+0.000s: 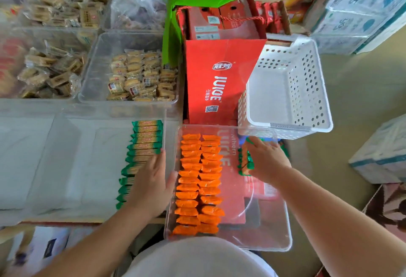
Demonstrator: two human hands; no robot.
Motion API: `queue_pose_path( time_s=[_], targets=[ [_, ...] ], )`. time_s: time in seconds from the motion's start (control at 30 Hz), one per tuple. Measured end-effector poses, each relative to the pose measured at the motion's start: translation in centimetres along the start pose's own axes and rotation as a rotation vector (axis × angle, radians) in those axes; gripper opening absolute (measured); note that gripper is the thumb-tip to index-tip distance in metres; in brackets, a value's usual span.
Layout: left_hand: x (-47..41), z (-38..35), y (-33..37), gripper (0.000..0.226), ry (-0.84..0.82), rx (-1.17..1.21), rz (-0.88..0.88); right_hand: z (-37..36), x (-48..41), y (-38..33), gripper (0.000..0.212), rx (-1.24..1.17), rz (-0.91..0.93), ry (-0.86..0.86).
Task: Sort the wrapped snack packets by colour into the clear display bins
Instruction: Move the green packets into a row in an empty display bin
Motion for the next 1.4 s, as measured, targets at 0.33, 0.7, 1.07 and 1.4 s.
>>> queue_pose_path(
  time_s=[0.33,0.7,1.07,1.4],
  targets=[
    [1.4,-2.8,1.2,0.070,0.048,-0.242,0.090,-2.3,-0.3,1.1,0.080,0.072,0.096,0.035],
    [1.2,-2.1,1.4,0.074,0.021,-0.188,0.105,-1.6,0.6,0.9,0.091,0.047,0.102,0.045],
    [1.3,-1.7,0.5,0.083,-0.011,-0.201,-0.008,-3.4,1.8,-0.8,0.107,0.214,0.106,-0.095],
    [1.5,-2.3,-0.7,0.078,0.042,-0.143,-0.061,-7.1,-1.3,-3.3,0.061,-0.707,-0.464,-0.159]
  ],
)
Point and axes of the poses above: each hand's wrist, its own x-axis away from the middle knuckle, its own z-axis out of the back of the hand, y = z × x, the point moved 4 cm from there along -x, towards the middle knuckle, and after that the axes turned 12 degrees about -z, right-handed, at the moved point
